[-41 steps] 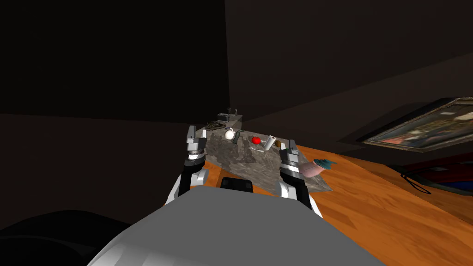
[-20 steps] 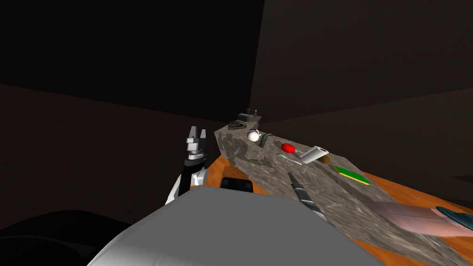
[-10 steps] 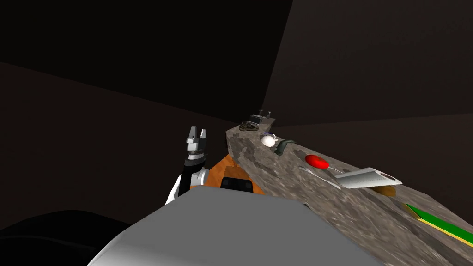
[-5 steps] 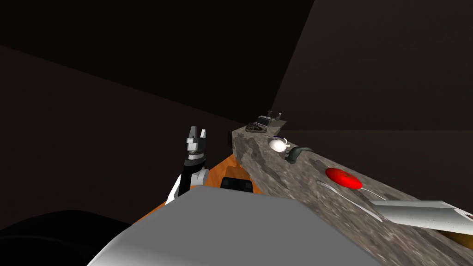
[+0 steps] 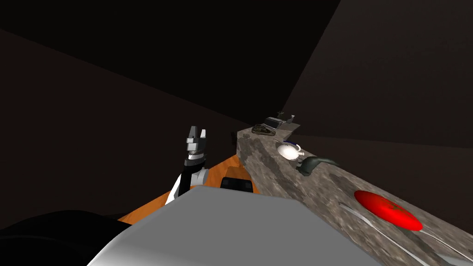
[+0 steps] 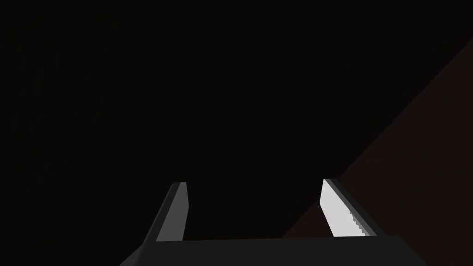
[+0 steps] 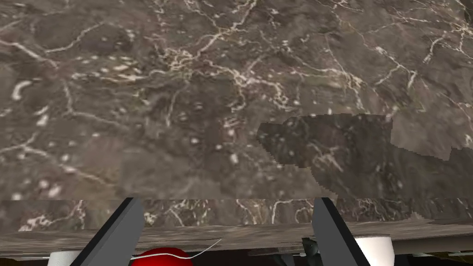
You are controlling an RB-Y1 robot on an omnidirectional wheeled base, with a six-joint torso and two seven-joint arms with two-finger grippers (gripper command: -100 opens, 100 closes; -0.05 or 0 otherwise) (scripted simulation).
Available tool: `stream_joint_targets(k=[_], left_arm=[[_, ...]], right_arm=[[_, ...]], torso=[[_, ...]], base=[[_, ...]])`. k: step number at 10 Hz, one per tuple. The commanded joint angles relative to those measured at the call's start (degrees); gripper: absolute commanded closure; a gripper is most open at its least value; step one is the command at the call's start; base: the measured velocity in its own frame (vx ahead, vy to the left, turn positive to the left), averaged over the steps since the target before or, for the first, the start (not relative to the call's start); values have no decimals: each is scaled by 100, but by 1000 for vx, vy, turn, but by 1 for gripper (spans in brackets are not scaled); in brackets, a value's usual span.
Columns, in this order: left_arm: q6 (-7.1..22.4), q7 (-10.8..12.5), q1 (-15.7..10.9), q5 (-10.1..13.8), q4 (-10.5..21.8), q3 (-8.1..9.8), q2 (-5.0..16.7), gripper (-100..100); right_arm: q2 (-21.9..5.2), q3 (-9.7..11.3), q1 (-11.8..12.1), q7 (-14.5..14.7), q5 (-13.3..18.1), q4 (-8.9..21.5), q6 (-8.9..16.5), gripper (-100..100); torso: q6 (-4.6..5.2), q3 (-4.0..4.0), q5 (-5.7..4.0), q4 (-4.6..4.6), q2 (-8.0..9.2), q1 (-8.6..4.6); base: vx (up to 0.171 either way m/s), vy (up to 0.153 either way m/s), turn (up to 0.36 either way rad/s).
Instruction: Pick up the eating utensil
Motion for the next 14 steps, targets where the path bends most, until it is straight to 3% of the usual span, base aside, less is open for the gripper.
stream_joint_targets(k=[1,2,5,6,10,14], left_arm=[[0,0,0,0,0,0,0,0],[0,0,0,0,0,0,0,0],[0,0,0,0,0,1,1,0],[0,0,0,0,0,1,1,0],[0,0,1,0,0,1,1,0],[0,0,1,0,0,2,1,0]], right_arm=[[-252,-42,286,-19,196,135,21,-100],[-252,-42,309,-19,196,135,21,-100],[-790,-43,814,-104,556,243,173,-100],[-814,-43,814,-104,556,243,173,-100],[-1549,6,1273,-220,947,306,325,-100],[-2181,77,1526,-311,1211,303,415,-100]], torso=[[0,0,0,0,0,0],[0,-1,-2,0,-1,-8],[0,0,-5,0,-1,-20],[0,0,-8,0,0,-32],[1,2,-10,1,3,-40],[6,1,-12,2,0,-41]], base=[[21,-54,422],[15,-54,141],[9,-86,348],[-11,-91,204],[-21,-121,327],[-34,-132,273]])
